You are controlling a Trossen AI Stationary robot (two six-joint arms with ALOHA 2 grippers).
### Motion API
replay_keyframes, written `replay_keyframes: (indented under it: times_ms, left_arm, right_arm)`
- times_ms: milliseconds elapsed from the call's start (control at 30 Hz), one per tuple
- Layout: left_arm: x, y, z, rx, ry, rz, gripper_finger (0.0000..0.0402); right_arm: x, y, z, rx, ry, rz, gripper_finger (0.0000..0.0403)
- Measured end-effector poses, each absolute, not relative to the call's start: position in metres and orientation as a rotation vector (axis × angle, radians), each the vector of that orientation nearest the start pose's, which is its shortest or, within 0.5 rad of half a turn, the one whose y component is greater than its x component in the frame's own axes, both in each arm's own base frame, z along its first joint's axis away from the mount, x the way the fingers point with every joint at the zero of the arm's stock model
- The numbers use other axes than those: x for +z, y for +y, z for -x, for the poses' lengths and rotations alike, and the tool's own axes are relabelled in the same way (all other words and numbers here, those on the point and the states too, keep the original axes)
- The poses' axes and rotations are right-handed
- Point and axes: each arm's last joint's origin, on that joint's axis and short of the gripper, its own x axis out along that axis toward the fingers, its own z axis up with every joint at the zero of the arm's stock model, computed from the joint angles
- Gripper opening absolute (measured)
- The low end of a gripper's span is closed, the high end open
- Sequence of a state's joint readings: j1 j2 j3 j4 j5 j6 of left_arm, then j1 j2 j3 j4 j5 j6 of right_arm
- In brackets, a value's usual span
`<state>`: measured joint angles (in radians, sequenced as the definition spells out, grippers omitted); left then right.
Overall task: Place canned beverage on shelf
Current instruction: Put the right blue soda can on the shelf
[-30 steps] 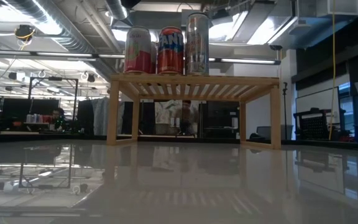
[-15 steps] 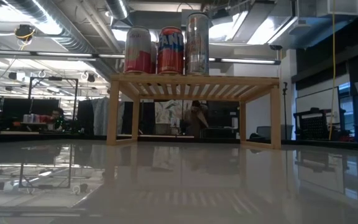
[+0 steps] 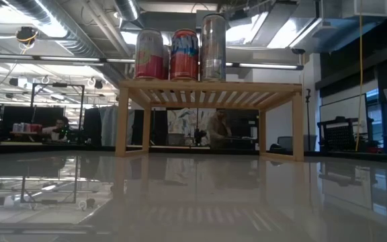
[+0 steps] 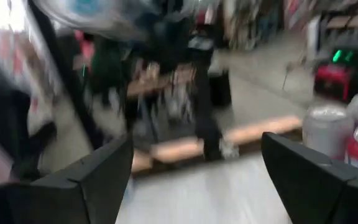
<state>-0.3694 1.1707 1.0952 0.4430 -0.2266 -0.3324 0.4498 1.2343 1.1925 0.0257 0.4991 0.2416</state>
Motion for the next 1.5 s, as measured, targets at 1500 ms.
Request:
replay_keyframes:
  times_ms: [1500]
  left_arm:
    - [0.449,-0.062,-0.238,-0.184,-0.736,0.587,0.0218]
  right_arm:
    - [0.481,0.075,-0.378,0.075,-0.685,0.008,0.034]
